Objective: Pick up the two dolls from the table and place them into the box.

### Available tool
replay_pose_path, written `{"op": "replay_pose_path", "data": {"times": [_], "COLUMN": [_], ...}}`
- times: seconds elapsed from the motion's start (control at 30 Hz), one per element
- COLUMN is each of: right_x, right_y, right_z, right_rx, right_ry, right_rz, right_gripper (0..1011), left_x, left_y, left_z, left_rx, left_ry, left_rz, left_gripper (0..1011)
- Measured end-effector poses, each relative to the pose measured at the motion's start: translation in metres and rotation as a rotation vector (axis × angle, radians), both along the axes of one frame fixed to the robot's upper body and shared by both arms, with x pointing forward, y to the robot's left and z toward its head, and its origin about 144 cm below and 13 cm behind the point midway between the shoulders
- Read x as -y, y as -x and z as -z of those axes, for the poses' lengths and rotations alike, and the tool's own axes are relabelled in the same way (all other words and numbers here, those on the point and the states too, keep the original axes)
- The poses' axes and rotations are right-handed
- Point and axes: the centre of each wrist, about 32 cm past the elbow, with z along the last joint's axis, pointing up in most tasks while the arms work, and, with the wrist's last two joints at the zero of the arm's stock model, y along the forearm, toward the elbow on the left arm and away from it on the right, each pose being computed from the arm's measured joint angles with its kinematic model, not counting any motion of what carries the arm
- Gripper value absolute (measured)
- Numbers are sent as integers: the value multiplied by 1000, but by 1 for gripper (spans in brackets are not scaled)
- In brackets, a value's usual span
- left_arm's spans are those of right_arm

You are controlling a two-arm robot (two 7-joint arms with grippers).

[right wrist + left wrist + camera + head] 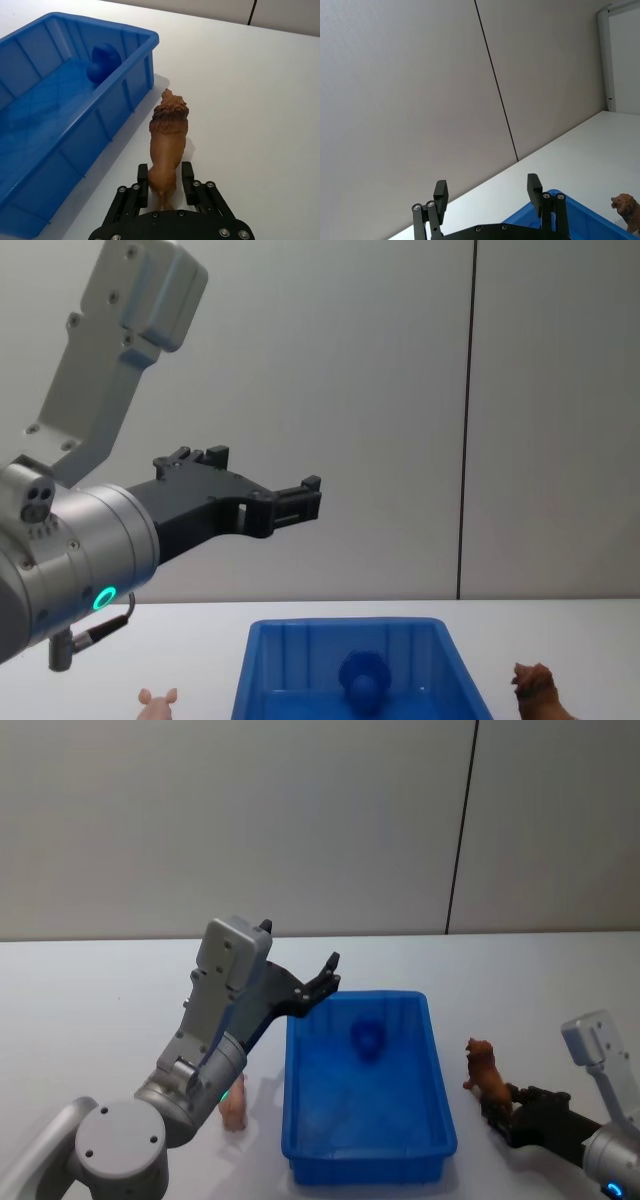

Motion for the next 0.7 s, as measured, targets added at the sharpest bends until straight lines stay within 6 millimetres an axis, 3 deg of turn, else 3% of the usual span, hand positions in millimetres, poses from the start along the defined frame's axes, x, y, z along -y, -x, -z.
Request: {"op": "replay_pose_path", "data": {"times": [0.17,0.7], "right_x": [0,-9], "right_y": [-1,-1], "right_z": [-1,-23], "right_rx": [21,193], "right_ry": [2,-25], "right_rz": [2,-45], "right_gripper": [288,282], "left_x": [0,0], "left_y": [0,0], "left_z": [0,0], "left_rx": [0,0], "left_ry": [0,0], "left_rz": [0,0], "left_gripper": [1001,1001]}}
